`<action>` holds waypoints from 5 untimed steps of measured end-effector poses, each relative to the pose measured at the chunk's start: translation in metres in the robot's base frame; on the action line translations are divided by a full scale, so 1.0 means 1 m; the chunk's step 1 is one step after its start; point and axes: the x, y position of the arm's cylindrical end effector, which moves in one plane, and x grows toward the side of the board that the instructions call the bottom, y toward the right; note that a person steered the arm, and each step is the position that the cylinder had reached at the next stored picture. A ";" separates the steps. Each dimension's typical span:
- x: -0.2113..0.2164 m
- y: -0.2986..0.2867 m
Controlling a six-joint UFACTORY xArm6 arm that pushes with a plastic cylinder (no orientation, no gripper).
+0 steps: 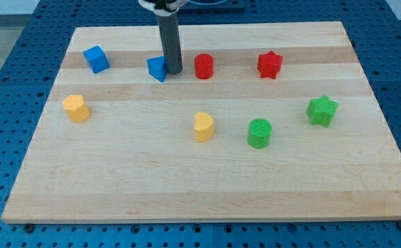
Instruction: Move the blue cube to the top of the yellow hexagon
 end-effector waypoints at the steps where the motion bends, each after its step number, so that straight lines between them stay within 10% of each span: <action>1: -0.034 0.000; 3: -0.075 -0.095; 5: -0.014 -0.180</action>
